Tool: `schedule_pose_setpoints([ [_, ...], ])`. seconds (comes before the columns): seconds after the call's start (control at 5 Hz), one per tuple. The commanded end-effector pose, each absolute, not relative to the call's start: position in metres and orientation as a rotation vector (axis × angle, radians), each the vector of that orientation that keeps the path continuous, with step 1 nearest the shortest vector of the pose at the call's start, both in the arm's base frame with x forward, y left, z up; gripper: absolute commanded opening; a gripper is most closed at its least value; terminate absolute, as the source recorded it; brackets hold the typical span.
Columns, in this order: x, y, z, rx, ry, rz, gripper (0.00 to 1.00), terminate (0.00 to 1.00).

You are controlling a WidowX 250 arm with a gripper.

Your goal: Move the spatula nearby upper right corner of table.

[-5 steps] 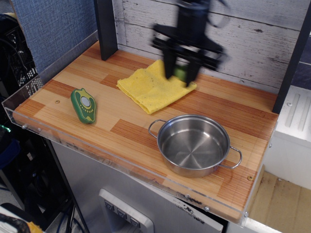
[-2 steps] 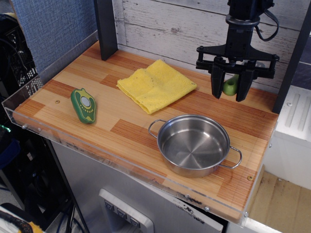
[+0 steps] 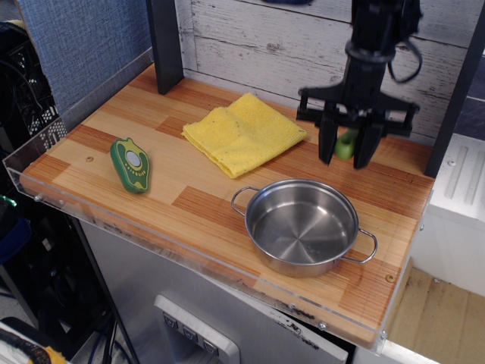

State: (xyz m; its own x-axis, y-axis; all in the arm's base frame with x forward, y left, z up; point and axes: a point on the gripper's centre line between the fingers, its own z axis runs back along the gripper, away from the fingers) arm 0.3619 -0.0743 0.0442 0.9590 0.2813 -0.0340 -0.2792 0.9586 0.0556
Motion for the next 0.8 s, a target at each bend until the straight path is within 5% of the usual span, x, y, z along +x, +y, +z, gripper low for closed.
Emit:
schedule_pose_setpoints([
  [0.0, 0.362, -0.070, 0.013, 0.052, 0.144, 0.271, 0.00, 0.00],
  [0.2, 0.362, -0.071, 0.013, 0.050, 0.145, 0.263, 0.00, 0.00],
  [0.4, 0.361, -0.073, 0.020, 0.056, 0.139, 0.201, 1.00, 0.00],
  [0.6, 0.358, -0.074, 0.031, 0.045, 0.097, 0.190, 1.00, 0.00],
])
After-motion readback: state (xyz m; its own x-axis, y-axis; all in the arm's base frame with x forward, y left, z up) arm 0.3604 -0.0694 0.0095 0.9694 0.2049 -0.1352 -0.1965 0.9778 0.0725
